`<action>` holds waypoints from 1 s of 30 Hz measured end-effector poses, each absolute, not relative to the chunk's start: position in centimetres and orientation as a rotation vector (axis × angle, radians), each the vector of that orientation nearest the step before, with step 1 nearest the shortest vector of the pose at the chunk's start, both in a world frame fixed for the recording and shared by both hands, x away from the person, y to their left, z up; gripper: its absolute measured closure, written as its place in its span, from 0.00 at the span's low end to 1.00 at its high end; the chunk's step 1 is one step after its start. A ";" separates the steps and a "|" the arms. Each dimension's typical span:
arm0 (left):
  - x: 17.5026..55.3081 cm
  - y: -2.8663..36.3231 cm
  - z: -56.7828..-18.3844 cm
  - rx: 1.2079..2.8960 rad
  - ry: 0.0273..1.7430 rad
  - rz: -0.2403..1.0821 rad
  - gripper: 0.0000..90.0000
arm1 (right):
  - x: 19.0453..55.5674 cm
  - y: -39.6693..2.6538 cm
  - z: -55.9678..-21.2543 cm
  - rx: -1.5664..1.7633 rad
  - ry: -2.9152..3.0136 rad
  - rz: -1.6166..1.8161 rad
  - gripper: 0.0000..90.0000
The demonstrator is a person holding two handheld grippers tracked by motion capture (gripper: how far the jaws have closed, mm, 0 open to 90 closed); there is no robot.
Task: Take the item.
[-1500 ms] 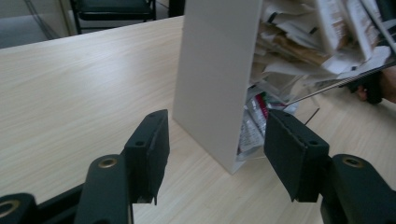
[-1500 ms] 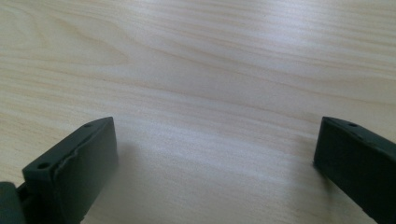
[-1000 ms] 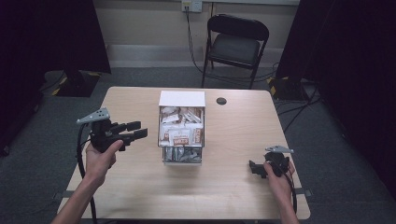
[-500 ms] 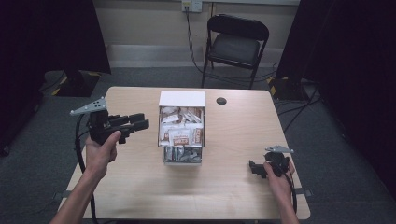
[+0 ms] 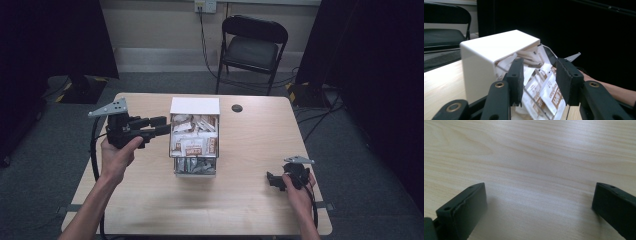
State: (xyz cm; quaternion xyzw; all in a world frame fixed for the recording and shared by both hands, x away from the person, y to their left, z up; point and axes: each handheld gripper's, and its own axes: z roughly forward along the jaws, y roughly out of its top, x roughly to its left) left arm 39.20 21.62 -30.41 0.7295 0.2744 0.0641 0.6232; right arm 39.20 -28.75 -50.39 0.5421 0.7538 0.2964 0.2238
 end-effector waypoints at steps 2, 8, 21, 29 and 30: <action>39.3 21.3 -30.4 1.677 0.613 0.137 0.64 | 39.2 -28.7 -50.4 1.497 2.081 0.818 0.00; 39.4 19.8 -30.7 1.728 0.576 0.108 0.65 | 39.3 -28.8 -50.4 1.492 2.084 0.819 0.00; 39.5 18.2 -30.9 1.784 0.615 0.120 0.61 | 39.3 -28.8 -50.4 1.488 2.088 0.820 0.00; 40.3 17.0 -31.6 1.868 0.593 0.088 0.59 | 39.3 -28.8 -50.4 1.487 2.088 0.821 0.00; 40.4 17.0 -31.7 1.878 0.587 0.079 0.59 | 39.3 -28.8 -50.4 1.487 2.088 0.821 0.00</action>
